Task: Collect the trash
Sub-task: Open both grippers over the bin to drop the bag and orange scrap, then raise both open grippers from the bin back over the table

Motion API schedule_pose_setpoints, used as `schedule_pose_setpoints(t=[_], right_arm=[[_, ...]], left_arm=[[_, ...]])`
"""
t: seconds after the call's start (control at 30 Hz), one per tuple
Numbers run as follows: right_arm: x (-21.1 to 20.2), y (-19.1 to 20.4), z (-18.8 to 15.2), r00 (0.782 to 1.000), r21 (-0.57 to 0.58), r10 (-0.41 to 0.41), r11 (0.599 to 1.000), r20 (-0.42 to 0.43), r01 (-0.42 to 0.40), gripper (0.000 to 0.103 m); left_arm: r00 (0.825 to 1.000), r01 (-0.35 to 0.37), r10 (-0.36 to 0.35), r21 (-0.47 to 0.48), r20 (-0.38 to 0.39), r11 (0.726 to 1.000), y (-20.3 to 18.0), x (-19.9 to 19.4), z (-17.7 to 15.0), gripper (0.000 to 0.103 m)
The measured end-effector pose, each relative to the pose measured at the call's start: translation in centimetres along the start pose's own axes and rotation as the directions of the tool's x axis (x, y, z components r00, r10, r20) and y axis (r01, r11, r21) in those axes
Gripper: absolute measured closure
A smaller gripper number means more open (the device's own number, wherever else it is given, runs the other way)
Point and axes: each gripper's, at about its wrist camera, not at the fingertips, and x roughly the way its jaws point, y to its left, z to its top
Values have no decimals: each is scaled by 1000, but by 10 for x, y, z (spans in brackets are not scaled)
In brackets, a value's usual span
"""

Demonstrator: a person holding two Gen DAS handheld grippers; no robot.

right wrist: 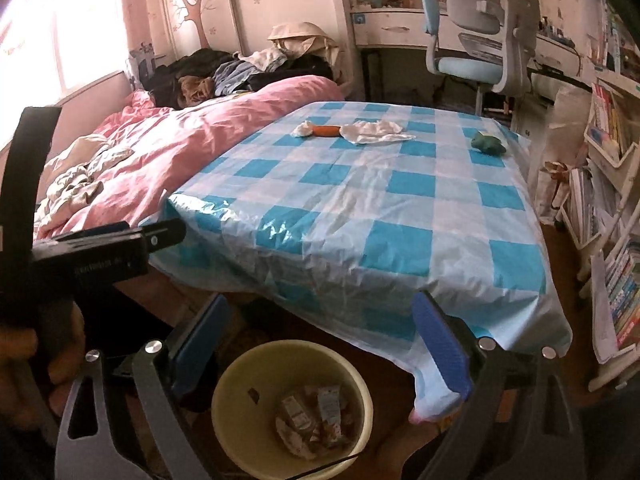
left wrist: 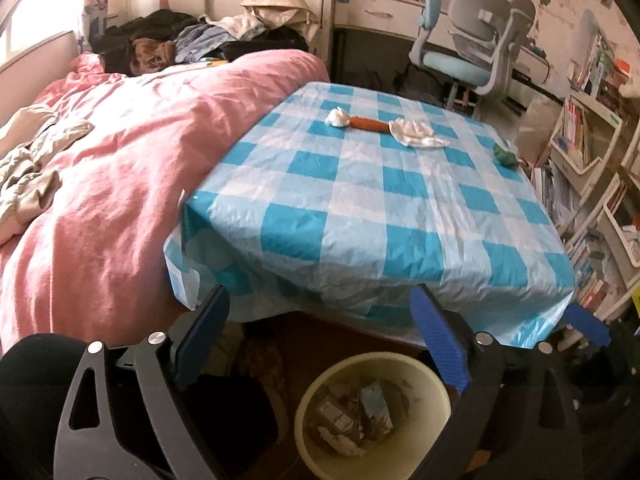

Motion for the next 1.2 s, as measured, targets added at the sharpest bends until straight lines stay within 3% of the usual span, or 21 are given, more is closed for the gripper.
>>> schedule_pose_setpoints(t=[0.6,1.2], right_arm=[[13,21,16,999,-59,11,998,40,-8,12],[27,14,39,999,-79,19,997,39,-16,11]], left_arm=[[997,23,-20,-47,73,999,-1,-11,22,8],[992,19,-9,-73,123,997,7,-3,82,8]])
